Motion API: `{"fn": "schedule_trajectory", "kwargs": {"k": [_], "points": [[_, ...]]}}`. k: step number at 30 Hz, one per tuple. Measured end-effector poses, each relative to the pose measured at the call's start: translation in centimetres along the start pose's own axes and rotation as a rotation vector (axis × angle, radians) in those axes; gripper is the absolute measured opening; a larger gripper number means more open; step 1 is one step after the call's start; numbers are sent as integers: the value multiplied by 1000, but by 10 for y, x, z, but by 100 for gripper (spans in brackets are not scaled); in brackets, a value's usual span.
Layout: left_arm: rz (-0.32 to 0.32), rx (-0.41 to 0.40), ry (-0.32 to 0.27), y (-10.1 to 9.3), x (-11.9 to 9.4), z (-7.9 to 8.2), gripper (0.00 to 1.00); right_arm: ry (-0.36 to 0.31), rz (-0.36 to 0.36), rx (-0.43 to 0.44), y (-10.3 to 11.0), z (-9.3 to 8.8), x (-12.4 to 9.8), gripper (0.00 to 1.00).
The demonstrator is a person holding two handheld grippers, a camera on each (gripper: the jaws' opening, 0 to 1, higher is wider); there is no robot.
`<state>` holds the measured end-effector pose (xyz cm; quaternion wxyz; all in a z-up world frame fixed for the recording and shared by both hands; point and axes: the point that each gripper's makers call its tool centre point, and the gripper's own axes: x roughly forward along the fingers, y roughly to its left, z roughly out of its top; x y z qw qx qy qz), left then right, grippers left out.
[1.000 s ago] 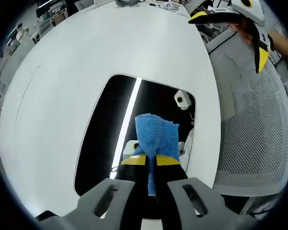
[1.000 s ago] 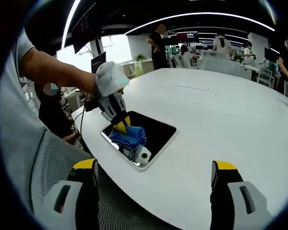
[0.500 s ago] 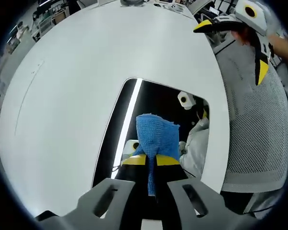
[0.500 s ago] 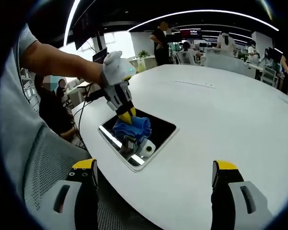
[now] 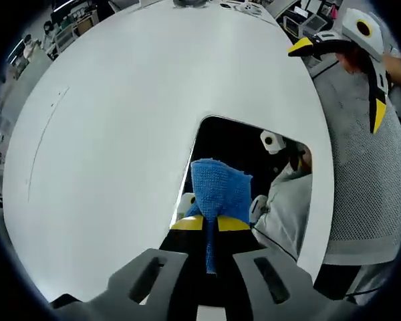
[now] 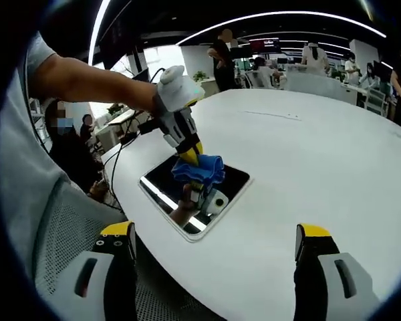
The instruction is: Wipe the mirror surface with the cleaning cloth until all visible marks leave the cleaned area.
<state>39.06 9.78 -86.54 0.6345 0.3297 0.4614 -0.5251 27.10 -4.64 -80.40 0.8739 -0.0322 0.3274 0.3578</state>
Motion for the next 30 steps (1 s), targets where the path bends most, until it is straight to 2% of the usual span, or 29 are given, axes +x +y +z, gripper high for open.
{"fn": "schedule_trajectory", "kwargs": {"k": [11, 30], "points": [[29, 57, 16, 22, 0, 8, 1, -1, 1, 18, 3, -3, 2, 98], [20, 75, 6, 24, -1, 4, 1, -5, 8, 9, 7, -2, 3, 98]]}}
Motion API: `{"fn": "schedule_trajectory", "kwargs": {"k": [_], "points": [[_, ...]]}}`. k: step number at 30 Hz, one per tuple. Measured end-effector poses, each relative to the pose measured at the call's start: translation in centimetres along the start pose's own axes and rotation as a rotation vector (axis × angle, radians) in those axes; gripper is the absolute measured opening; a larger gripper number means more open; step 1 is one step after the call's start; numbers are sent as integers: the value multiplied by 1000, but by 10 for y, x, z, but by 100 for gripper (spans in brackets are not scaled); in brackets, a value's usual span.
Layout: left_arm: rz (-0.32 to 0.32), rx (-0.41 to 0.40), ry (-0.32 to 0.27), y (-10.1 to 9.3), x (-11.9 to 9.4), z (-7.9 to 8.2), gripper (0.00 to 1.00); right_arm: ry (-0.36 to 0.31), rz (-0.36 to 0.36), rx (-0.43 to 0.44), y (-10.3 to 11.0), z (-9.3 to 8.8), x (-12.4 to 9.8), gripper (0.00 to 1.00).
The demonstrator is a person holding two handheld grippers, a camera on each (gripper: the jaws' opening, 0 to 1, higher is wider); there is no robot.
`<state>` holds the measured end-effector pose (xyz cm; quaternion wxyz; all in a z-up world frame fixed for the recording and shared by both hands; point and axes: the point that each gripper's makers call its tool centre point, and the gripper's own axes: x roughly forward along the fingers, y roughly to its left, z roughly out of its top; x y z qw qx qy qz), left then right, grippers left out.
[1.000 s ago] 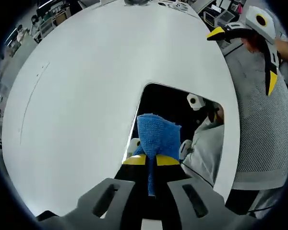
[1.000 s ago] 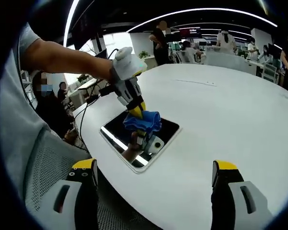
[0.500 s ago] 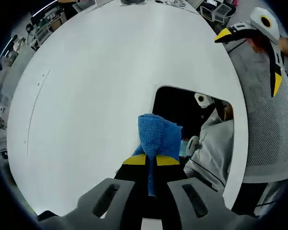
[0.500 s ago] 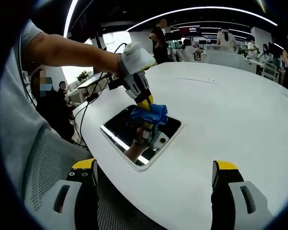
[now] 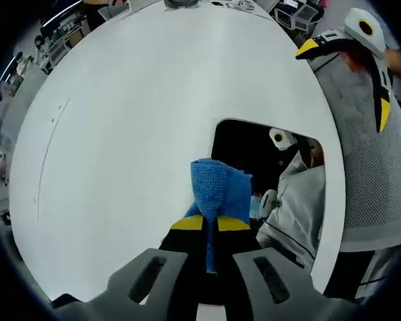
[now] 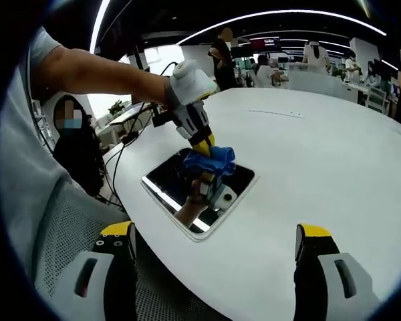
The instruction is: Wipe the mirror surface with the cleaning cloth until all visible marks leave the cleaned area.
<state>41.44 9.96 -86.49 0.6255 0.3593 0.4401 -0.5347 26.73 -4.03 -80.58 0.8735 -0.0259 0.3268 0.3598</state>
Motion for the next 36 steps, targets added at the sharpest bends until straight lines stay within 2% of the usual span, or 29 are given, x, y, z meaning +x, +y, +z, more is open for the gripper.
{"fn": "schedule_trajectory", "kwargs": {"k": [24, 32, 36], "points": [[21, -22, 50, 18, -15, -42, 1, -8, 10, 7, 0, 1, -2, 98], [31, -25, 57, 18, -15, -42, 1, -10, 13, 4, 1, 2, -1, 98], [55, -40, 46, 15, -17, -43, 1, -12, 15, 4, 3, 3, 0, 98]]}}
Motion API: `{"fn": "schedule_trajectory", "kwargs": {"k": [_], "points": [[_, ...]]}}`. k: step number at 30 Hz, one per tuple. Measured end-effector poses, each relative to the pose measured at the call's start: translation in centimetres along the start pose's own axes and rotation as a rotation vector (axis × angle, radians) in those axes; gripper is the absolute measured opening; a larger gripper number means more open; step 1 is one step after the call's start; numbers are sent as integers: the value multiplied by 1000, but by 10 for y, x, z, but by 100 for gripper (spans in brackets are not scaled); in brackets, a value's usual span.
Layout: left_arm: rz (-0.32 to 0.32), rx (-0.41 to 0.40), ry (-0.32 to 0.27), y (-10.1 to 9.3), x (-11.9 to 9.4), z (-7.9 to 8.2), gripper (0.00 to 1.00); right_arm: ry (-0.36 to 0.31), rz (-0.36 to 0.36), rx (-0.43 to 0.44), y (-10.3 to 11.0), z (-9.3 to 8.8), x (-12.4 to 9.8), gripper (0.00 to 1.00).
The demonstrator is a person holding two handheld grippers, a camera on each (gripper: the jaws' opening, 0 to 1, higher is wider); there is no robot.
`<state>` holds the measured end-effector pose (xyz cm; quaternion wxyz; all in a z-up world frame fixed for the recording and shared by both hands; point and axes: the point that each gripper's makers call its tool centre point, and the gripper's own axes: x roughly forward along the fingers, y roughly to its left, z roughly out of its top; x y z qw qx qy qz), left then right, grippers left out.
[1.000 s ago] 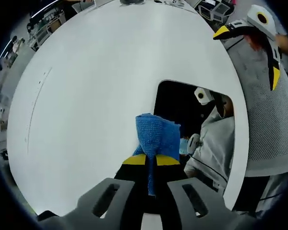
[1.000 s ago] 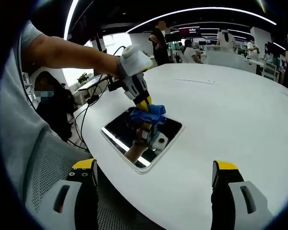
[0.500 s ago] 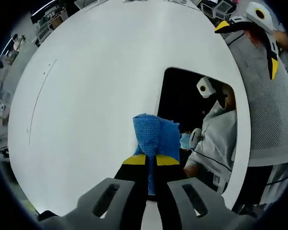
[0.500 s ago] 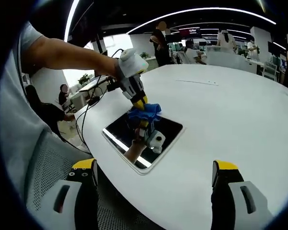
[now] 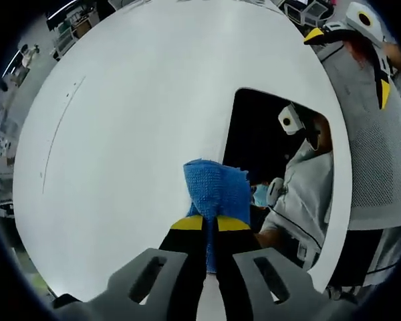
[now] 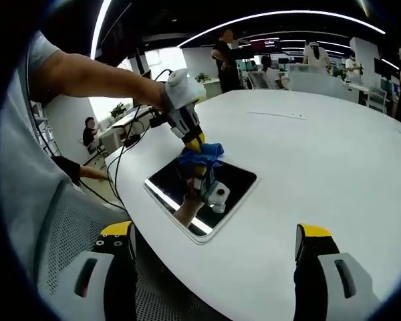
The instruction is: Wipe the mirror surface with the cleaning cloth until all visible marks leave the cleaned area.
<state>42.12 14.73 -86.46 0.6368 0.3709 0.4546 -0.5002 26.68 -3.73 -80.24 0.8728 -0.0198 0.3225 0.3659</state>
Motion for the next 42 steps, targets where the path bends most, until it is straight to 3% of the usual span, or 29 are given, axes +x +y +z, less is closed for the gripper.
{"fn": "schedule_trajectory", "kwargs": {"k": [5, 29, 42], "points": [[26, 3, -12, -6, 0, -2, 1, -9, -1, 8, 0, 3, 2, 98], [23, -12, -15, -42, -4, -11, 1, -23, -10, 45, 8, 5, -3, 98], [16, -17, -8, -70, -7, -16, 1, -25, -49, -12, 1, 7, -6, 98]]}}
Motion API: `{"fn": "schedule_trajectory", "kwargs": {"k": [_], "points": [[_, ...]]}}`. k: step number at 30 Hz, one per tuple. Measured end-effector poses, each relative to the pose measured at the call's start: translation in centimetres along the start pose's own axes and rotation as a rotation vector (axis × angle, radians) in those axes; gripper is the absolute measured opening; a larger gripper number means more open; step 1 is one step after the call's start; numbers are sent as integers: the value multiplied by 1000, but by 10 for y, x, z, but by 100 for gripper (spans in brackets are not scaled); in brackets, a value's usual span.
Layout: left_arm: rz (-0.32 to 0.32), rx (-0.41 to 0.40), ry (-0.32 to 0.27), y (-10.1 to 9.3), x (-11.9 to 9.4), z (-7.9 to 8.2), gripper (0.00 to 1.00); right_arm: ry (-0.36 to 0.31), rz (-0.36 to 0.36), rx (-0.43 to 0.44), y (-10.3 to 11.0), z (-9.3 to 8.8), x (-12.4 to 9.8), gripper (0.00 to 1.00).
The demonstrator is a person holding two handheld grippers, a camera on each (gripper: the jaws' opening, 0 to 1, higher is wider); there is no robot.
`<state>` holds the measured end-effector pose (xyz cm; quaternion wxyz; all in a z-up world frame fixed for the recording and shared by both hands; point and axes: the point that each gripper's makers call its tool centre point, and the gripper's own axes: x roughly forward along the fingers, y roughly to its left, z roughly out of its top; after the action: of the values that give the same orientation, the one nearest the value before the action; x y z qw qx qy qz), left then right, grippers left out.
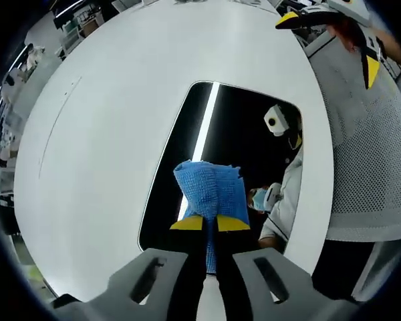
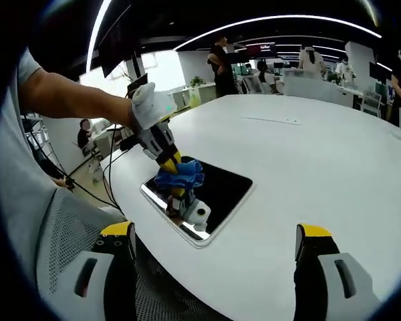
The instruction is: Wipe the mirror surface with the cleaning cloth until all visible marks leave the cleaned area.
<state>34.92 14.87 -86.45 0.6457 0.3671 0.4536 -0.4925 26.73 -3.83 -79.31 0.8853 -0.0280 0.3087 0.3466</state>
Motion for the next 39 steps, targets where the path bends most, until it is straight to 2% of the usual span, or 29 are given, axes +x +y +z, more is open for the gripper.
{"fn": "schedule_trajectory", "kwargs": {"k": [5, 9, 14, 26, 39], "points": [[-24, -26, 3, -17, -2, -6, 1, 35, -5, -58, -1, -5, 3, 98], [-32, -20, 1, -30, -4, -11, 1, 29, -9, -51, -3, -4, 4, 98], [-40, -63, -4, -40, -6, -15, 1, 27, -8, -44, 0, -3, 5, 98], [-48, -58, 12, -62, -8, -20, 1, 11, 0, -40, 7, 0, 6, 98], [-57, -52, 20, -68, -9, -22, 1, 10, -7, -25, 3, -3, 8, 98]]}}
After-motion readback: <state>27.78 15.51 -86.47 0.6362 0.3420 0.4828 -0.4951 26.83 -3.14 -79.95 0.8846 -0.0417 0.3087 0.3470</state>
